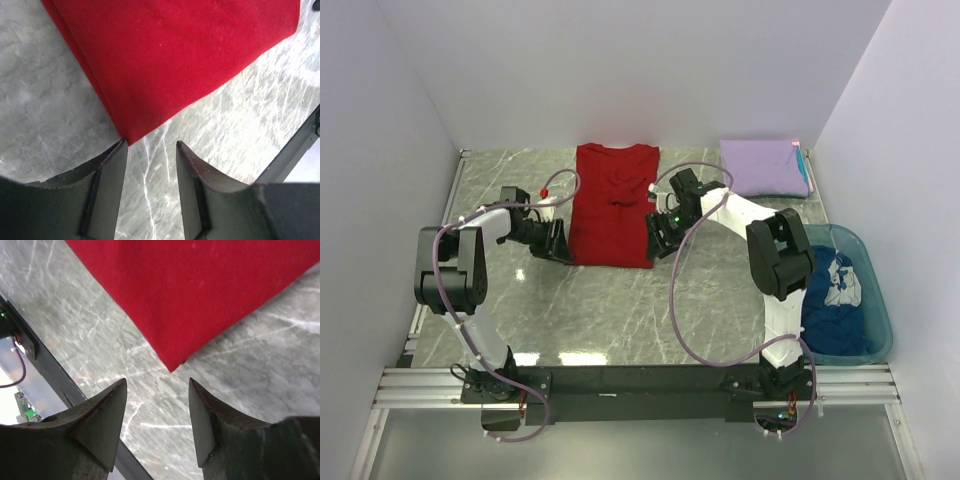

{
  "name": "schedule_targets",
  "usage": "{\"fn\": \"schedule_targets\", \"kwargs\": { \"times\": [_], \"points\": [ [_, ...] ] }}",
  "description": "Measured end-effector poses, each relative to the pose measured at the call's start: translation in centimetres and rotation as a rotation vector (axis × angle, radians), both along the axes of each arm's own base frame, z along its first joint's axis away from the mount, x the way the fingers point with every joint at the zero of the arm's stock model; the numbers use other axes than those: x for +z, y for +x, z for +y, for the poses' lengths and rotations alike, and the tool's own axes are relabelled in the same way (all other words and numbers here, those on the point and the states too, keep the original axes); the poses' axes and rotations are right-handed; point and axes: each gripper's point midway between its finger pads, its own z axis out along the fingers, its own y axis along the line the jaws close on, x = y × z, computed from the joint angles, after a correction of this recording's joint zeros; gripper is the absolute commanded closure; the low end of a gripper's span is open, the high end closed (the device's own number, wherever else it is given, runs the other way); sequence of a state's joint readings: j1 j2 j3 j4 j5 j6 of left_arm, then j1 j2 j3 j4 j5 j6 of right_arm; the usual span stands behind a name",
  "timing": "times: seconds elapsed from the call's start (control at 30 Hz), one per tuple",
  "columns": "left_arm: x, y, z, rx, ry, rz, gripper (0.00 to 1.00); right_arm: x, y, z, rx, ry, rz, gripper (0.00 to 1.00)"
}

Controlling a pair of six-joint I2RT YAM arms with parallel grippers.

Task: Fold and stack the t-shirts
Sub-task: Fold the tshirt

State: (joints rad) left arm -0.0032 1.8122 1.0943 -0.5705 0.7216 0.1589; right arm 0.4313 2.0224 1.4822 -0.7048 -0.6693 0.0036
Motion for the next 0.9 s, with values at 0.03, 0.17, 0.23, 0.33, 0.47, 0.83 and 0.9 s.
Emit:
{"fn": "schedule_targets", "kwargs": {
  "times": [0.03,0.17,0.23,0.33,0.47,0.83,0.9],
  "points": [
    [0.0,0.1,-0.1,0.006,-0.004,-0.004,0.52,-0.1,0.1,0.1,-0.004,0.005,0.001,0.43],
    [-0.2,0.2,-0.4,0.033,-0.025,0.000,0.54,-0.9,0.2,0.4,-0.022,0.011,0.018,0.48],
    [0.0,0.5,-0.5,0.047,-0.036,-0.002,0.63,-1.5,0.3,0.5,-0.029,0.012,0.031,0.50],
    [0.2,0.8,-0.7,0.060,-0.052,-0.006,0.75,-2.2,0.2,0.6,-0.037,0.012,0.055,0.50],
    [0.5,1.0,-0.9,0.060,-0.065,-0.011,0.96,-2.1,0.1,0.8,-0.044,0.025,0.066,0.64],
    [-0.6,-1.4,-0.2,0.033,-0.015,0.057,0.99,-3.3,-0.2,0.0,-0.077,-0.011,0.086,1.00],
    [-0.9,-1.7,0.1,0.033,0.005,0.069,0.99,-3.9,-0.8,-0.4,-0.079,-0.026,0.104,1.00]
  ]
}}
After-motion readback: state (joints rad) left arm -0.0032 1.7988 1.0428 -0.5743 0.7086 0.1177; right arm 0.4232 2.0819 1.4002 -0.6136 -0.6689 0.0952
